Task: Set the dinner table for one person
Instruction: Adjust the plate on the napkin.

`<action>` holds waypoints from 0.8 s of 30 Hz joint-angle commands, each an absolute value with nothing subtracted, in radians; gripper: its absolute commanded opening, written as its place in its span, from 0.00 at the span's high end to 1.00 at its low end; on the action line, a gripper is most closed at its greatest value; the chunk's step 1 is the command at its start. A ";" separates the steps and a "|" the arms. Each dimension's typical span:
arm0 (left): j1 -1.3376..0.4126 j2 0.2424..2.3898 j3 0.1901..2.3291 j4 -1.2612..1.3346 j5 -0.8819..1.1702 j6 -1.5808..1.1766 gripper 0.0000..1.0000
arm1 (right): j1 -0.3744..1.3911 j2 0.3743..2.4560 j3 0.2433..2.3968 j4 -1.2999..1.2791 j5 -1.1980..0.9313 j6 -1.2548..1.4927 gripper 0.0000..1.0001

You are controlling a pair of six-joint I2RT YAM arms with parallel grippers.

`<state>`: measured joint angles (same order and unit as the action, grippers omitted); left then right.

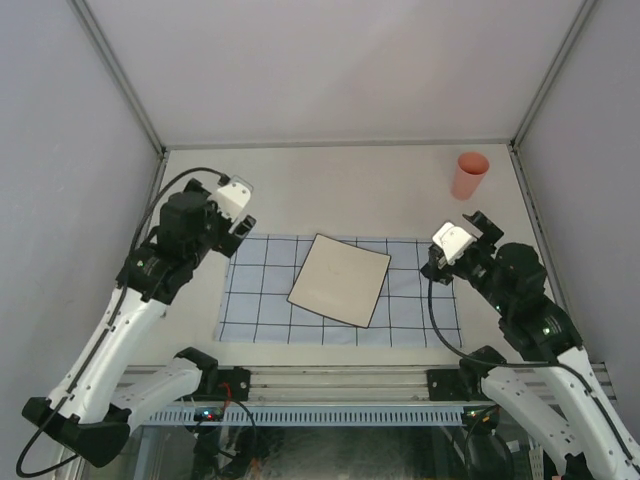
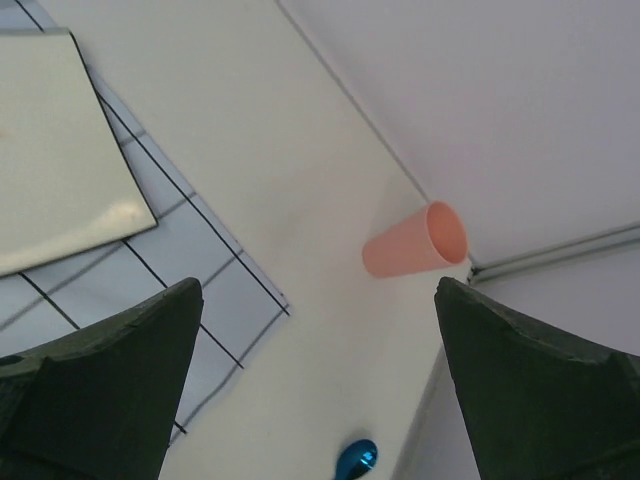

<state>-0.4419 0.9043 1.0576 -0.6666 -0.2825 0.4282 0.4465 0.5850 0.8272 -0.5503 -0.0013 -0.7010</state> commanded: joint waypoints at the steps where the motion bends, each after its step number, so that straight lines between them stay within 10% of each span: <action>1: -0.435 0.930 1.256 -0.774 -0.242 0.423 0.00 | 0.460 0.543 0.833 -0.527 -0.064 -0.475 0.00; 13: -0.541 0.710 0.923 -0.455 -0.682 0.551 0.00 | 0.409 0.630 0.650 -0.348 -0.040 -0.165 0.00; 24: -0.546 0.677 0.864 -0.732 -0.263 0.326 0.04 | 0.325 0.633 0.475 -0.249 -0.238 -0.037 0.00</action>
<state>-0.5411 0.6380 0.8822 -0.6613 -0.5152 0.4625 0.3527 0.6220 0.5018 -0.3401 -0.1455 -0.1017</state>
